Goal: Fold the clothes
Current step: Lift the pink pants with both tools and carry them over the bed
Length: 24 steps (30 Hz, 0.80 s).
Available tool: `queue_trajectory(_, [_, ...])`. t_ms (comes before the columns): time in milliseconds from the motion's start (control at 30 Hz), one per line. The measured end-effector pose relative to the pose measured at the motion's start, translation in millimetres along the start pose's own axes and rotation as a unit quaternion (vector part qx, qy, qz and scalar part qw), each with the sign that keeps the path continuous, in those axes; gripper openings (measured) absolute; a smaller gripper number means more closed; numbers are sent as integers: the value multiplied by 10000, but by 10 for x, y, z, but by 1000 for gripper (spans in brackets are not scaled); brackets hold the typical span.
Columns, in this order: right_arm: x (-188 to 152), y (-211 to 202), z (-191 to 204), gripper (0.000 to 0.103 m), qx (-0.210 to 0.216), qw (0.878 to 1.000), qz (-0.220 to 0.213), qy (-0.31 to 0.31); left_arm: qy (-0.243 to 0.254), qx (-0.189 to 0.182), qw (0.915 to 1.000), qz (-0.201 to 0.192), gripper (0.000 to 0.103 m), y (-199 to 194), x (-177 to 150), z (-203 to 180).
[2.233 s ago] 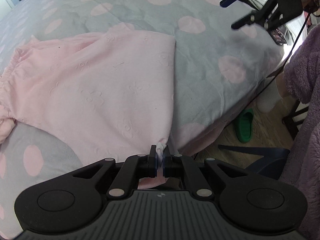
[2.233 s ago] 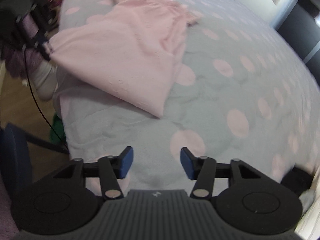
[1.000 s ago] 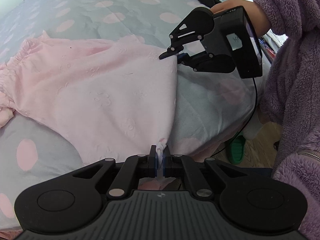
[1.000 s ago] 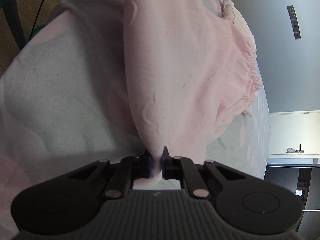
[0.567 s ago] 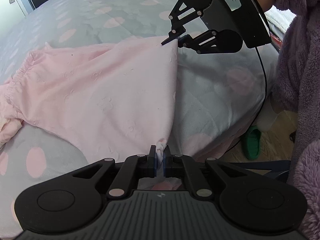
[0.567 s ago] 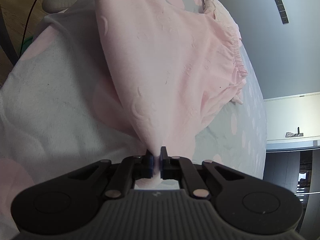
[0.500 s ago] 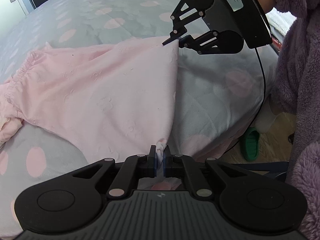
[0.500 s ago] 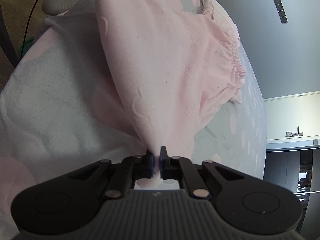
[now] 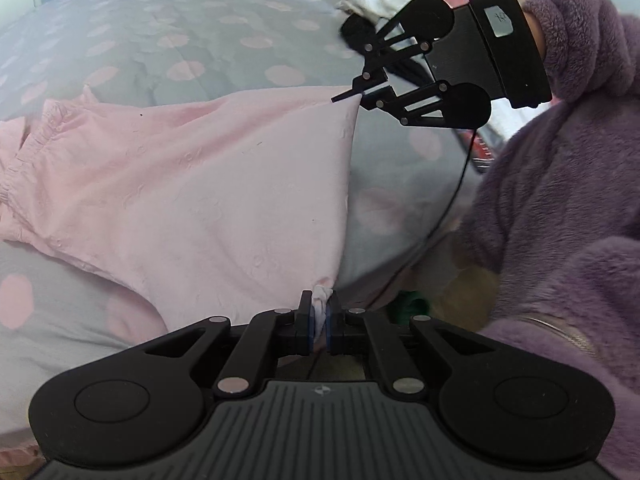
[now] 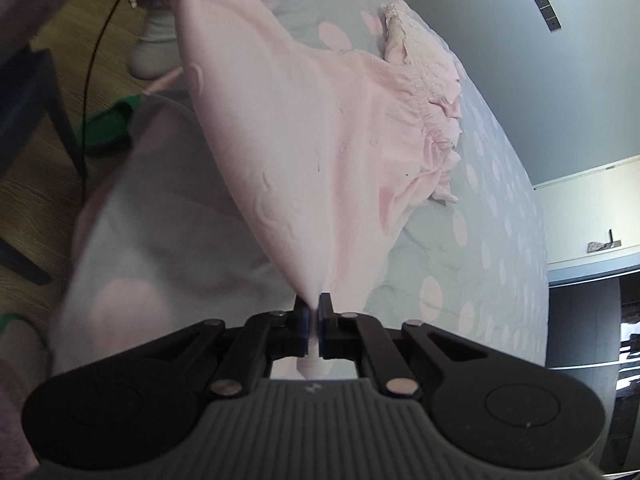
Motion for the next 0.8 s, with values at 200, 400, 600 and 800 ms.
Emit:
queue_trajectory(200, [-175, -426, 318, 2, 210, 9995, 46, 250, -59, -544, 9985, -17, 3, -53, -114, -182])
queue_trajectory(400, [-155, -565, 142, 1, 178, 9914, -181, 1281, -246, -539, 9980, -211, 3, -161, -63, -49])
queue_trajectory(600, [-72, -642, -376, 1, 75, 9743, -550, 2181, -739, -230, 9940, -777, 3, -571, 43, 292])
queue_trajectory(800, [194, -542, -925, 1, -43, 9611, -742, 2660, -1453, 110, 9826, -1154, 3, -933, 195, 942])
Point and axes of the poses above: each gripper's, at about its wrist camera, not at the fingertips, and y roughly the way its jaws point, z to its left, x to its top, the point moved 10 cm from there along y, roughly the way its jaws point, and after that the axes turned 14 degrees about z, right-handed, at the moved point
